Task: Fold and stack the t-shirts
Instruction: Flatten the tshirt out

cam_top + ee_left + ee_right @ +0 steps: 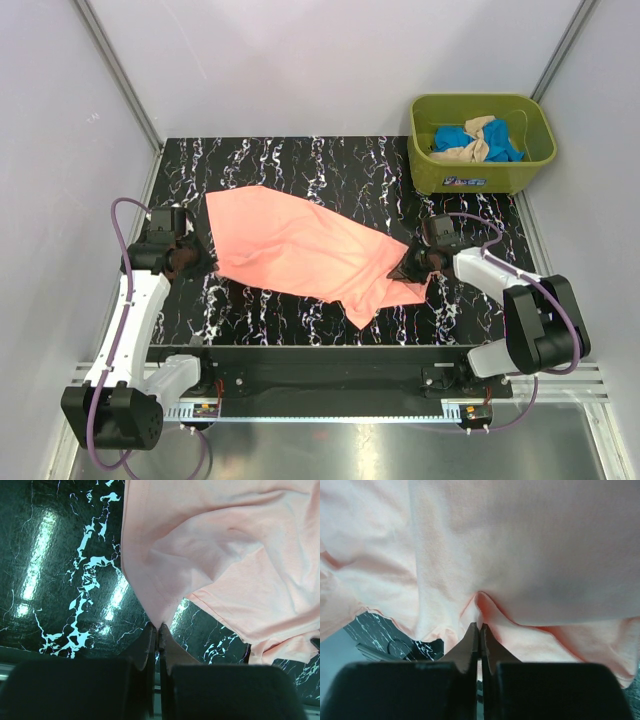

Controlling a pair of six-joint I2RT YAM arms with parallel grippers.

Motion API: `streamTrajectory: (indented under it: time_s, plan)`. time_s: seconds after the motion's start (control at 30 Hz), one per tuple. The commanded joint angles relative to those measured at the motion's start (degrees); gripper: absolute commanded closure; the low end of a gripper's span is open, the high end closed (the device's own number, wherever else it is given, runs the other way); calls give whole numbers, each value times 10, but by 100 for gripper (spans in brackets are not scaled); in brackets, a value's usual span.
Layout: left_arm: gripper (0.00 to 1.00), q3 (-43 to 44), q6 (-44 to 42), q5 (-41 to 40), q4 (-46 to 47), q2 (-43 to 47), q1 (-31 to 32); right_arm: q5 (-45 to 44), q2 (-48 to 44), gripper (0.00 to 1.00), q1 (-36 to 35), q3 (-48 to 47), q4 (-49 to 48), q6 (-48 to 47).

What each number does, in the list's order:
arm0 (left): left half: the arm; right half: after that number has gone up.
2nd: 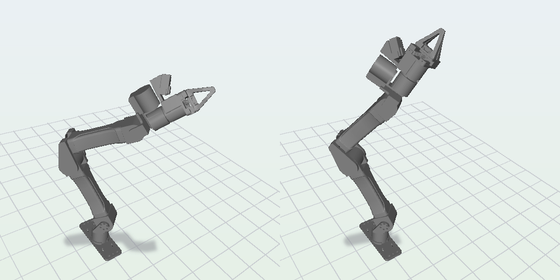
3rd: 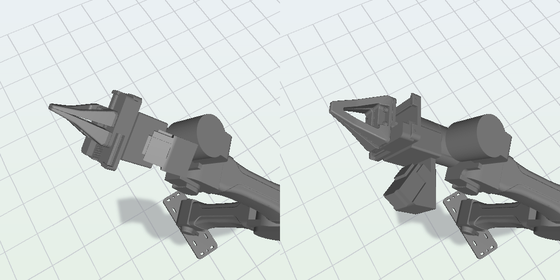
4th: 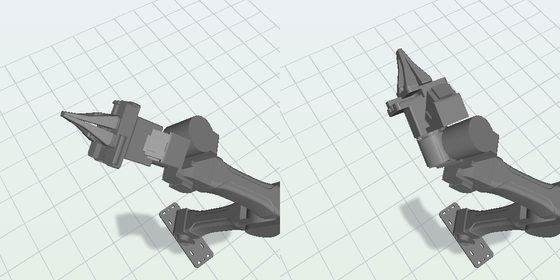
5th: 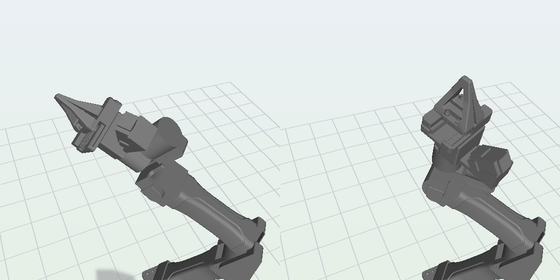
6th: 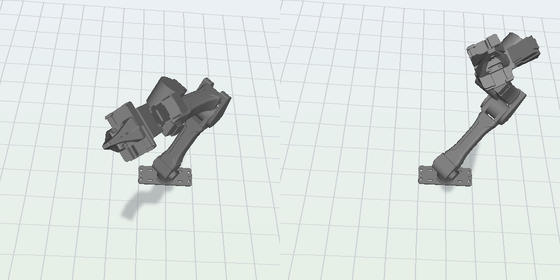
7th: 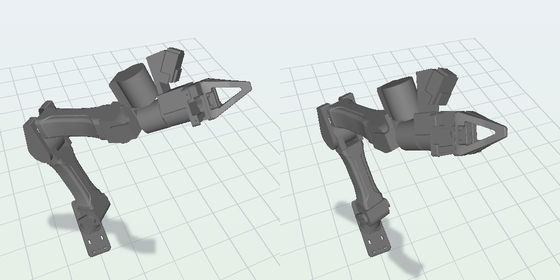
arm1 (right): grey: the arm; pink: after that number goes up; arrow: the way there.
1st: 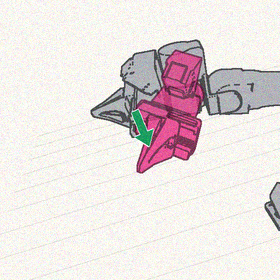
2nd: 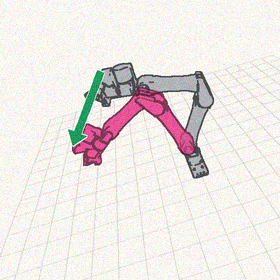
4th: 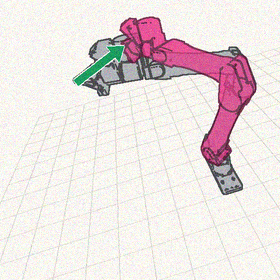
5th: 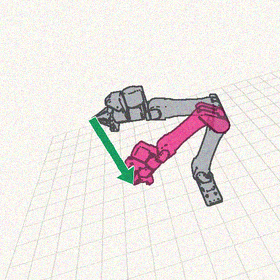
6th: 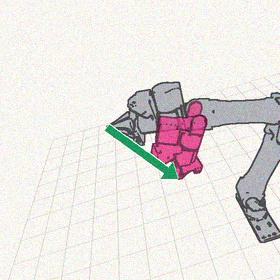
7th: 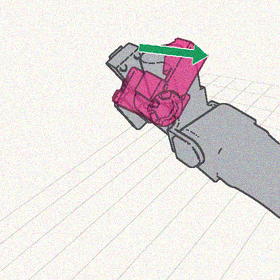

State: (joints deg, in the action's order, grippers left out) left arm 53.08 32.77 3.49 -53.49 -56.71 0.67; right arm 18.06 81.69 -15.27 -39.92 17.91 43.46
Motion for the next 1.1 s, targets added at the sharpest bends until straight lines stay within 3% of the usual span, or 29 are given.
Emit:
streamTrajectory:
  time_s: [0.0, 0.2, 0.4, 0.63, 0.87, 1.07]
  plan:
    - [100, -2, -10, 10, 10, 12, -1, 20, 7, 100, 3, -29, 5, 0]
    - [100, 8, -3, -6, 1, 18, -1, 6, -51, 100, 5, -109, 66, -10]
    - [100, 68, 2, -33, 11, -10, -2, -30, -66, 100, 17, -286, 104, -22]
    - [100, 268, 2, -101, 22, -83, -7, -59, -53, 100, 52, -471, 56, -1]
    - [100, 609, -30, -137, -24, -184, -22, -94, -89, 100, 63, -613, 40, -40]
    - [100, 693, -66, -116, -10, -143, -20, -96, -150, 100, 64, -679, 49, -64]
